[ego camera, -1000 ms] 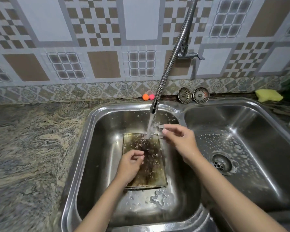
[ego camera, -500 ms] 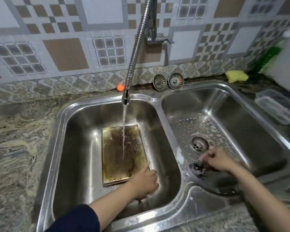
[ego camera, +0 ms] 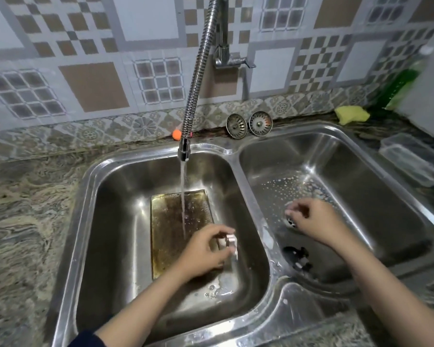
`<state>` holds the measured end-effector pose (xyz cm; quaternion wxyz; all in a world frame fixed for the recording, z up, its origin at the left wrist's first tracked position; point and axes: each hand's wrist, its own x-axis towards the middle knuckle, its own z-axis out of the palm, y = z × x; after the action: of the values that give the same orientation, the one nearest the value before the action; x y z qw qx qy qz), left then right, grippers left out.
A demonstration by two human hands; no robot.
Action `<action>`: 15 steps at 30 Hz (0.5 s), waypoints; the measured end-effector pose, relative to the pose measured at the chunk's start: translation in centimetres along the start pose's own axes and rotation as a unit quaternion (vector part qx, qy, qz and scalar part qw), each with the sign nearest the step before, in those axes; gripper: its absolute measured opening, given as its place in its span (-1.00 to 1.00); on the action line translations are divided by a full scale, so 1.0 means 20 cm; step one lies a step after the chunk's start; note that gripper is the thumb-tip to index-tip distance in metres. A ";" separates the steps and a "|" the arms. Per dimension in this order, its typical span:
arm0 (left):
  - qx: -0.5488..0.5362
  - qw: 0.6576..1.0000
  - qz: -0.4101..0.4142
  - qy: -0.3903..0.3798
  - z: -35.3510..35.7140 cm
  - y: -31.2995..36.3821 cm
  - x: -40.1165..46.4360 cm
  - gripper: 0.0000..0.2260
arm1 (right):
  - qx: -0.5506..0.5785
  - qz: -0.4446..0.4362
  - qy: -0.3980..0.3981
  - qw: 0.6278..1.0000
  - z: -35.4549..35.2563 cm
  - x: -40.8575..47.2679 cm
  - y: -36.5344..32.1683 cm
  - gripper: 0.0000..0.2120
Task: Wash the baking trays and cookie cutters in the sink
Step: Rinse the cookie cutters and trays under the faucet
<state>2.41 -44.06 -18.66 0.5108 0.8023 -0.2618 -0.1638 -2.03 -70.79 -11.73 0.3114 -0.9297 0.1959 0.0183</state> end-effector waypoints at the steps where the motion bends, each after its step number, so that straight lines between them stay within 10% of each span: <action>1: -0.048 0.998 -0.017 0.049 -0.03 0.02 0.01 -0.73 | 0.064 -0.027 -0.002 0.998 0.01 -0.01 -0.07 -0.97; 5: -0.122 0.975 -0.059 0.177 -0.12 0.07 0.05 -0.80 | 0.302 -0.111 -0.077 0.944 0.21 -0.05 -0.29 -0.82; 15: -0.110 0.939 -0.066 0.320 -0.26 0.13 0.05 -0.86 | 0.361 -0.177 -0.044 0.915 0.55 0.02 -0.57 -0.79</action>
<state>5.33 -41.69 -14.11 0.6406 0.7667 -0.0112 0.0407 3.62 -56.19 -14.08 0.6324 -0.7716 0.0079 -0.0680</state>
